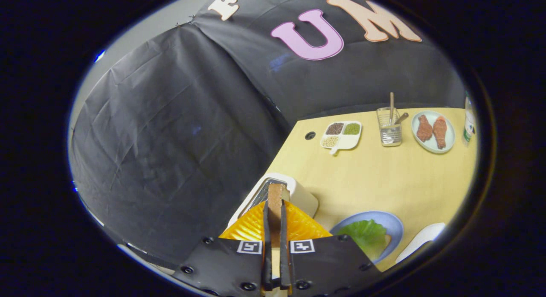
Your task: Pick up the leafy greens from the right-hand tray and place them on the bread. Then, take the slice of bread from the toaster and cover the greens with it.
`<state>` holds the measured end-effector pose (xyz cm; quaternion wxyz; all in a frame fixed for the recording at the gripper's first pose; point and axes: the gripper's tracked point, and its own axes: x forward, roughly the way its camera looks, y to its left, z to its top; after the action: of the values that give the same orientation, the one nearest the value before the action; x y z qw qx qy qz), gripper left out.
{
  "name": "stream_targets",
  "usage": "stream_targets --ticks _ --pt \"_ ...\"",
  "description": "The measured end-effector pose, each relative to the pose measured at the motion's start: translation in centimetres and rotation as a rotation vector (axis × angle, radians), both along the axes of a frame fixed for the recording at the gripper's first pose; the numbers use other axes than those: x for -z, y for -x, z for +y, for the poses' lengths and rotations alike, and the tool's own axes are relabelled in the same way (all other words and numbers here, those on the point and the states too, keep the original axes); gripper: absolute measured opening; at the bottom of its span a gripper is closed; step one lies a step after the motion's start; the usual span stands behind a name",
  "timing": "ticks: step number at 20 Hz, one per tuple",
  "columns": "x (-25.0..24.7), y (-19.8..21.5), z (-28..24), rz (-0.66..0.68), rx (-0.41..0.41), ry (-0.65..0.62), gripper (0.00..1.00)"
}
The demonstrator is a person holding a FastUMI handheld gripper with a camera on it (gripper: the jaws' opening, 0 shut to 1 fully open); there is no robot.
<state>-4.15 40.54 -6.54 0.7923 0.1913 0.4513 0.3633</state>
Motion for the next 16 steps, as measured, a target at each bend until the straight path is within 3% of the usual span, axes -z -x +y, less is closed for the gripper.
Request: stream_targets --ticks 16 --pt "9.4 1.7 -6.6 0.146 0.059 0.094 0.1"
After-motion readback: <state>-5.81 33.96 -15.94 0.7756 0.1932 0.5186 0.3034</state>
